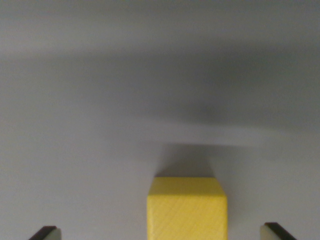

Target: Pick yellow cube

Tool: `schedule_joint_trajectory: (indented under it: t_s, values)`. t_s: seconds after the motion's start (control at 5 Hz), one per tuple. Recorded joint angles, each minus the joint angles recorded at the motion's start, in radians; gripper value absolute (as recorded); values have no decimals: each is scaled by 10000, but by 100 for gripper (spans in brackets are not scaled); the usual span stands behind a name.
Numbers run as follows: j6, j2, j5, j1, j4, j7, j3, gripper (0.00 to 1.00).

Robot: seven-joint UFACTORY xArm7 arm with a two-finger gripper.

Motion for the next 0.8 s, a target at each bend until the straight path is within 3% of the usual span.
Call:
schedule_joint_trajectory:
  t_s: [0.2, 0.4, 0.6, 0.8]
  values:
    - [0, 0, 0, 0, 0, 0, 0, 0]
    - [-358, 232, 48, -26, -181, -80, -17, 0]
    - [-358, 232, 48, -26, -181, -80, -17, 0]
    - [-655, 425, 87, -48, -332, -147, -31, 0]
